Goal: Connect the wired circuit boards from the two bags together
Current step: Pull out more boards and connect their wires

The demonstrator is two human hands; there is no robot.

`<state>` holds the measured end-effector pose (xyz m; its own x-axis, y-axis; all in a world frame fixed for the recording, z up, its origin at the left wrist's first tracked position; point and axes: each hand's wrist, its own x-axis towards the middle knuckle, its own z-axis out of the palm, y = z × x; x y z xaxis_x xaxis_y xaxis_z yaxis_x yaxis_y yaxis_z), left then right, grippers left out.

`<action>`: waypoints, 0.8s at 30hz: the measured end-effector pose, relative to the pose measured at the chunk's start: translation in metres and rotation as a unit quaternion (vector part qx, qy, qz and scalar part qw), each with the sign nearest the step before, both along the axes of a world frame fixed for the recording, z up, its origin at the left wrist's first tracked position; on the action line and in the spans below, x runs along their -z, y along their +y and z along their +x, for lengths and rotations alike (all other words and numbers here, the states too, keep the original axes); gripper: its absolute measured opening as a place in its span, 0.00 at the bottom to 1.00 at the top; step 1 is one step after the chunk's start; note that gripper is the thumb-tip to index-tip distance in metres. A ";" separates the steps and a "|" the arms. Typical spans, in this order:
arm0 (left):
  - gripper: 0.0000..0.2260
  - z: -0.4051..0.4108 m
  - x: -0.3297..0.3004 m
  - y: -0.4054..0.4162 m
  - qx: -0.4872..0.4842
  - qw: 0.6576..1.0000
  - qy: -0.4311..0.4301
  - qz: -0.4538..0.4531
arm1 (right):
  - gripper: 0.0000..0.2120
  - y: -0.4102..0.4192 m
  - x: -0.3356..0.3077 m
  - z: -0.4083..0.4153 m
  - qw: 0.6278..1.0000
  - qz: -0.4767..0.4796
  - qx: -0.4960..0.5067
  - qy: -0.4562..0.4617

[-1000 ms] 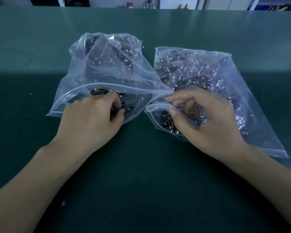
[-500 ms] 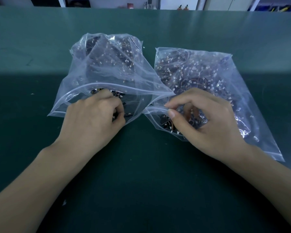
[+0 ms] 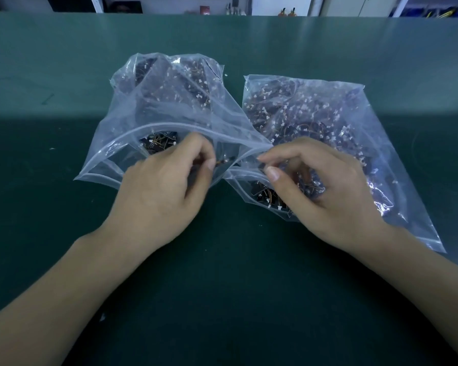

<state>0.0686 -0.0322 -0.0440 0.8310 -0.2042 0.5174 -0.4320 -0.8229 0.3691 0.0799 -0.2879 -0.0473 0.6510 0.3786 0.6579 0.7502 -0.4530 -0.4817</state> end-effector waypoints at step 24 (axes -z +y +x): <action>0.05 -0.010 -0.001 -0.017 0.095 0.984 -0.096 -0.116 | 0.00 -0.001 -0.002 0.002 0.998 0.027 0.000 -0.059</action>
